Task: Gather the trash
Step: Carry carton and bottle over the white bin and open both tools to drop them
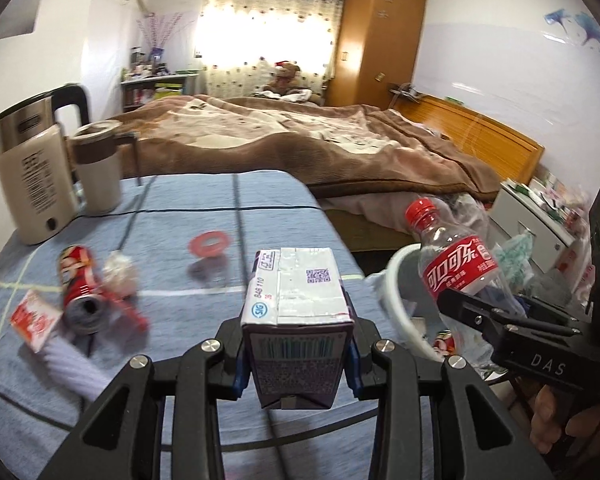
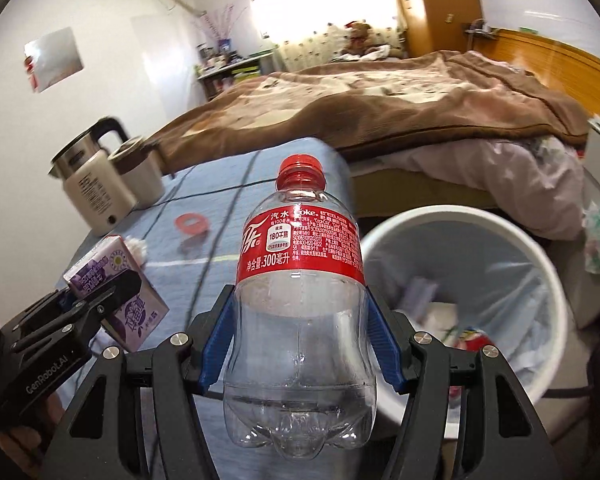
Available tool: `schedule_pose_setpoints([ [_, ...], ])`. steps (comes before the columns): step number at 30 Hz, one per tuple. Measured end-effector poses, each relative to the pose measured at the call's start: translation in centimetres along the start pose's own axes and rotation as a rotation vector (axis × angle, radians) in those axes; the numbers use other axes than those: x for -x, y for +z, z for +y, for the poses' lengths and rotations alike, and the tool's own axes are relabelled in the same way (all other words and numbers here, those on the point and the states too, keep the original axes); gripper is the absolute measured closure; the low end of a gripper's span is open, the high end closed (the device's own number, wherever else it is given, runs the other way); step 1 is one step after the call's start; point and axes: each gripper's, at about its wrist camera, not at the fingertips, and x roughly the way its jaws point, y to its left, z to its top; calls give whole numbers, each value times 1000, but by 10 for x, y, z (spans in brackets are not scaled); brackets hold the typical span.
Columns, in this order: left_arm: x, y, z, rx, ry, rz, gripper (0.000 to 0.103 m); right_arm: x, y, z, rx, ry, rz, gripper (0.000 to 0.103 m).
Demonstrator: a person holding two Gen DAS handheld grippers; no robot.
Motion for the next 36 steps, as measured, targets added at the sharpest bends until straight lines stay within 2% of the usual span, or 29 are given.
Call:
schedule_pose_setpoints([
  [3, -10, 4, -17, -20, -34, 10, 65, 7, 2, -20, -17, -55, -16, 40],
  [9, -28, 9, -57, -72, -100, 28, 65, 16, 0, -59, -78, -110, -19, 40],
  [13, -39, 11, -83, -101, -150, 41, 65, 14, -4, -82, -91, -145, 10, 40],
  [18, -62, 9, -108, -123, -195, 105, 65, 5, -11, -105, -112, -175, 48, 40],
  [30, -89, 0, -136, -157, -207, 164, 64, -13, -21, -139, -125, -226, 117, 40],
  [32, -92, 0, -137, -165, -183, 162, 60, -17, -22, -139, -115, -235, 131, 40],
  [33, -92, -1, -137, -167, -181, 157, 54, -20, -22, -140, -110, -236, 134, 40],
  [36, -94, -1, -137, -160, -193, 160, 48, -22, -24, -139, -103, -237, 138, 40],
])
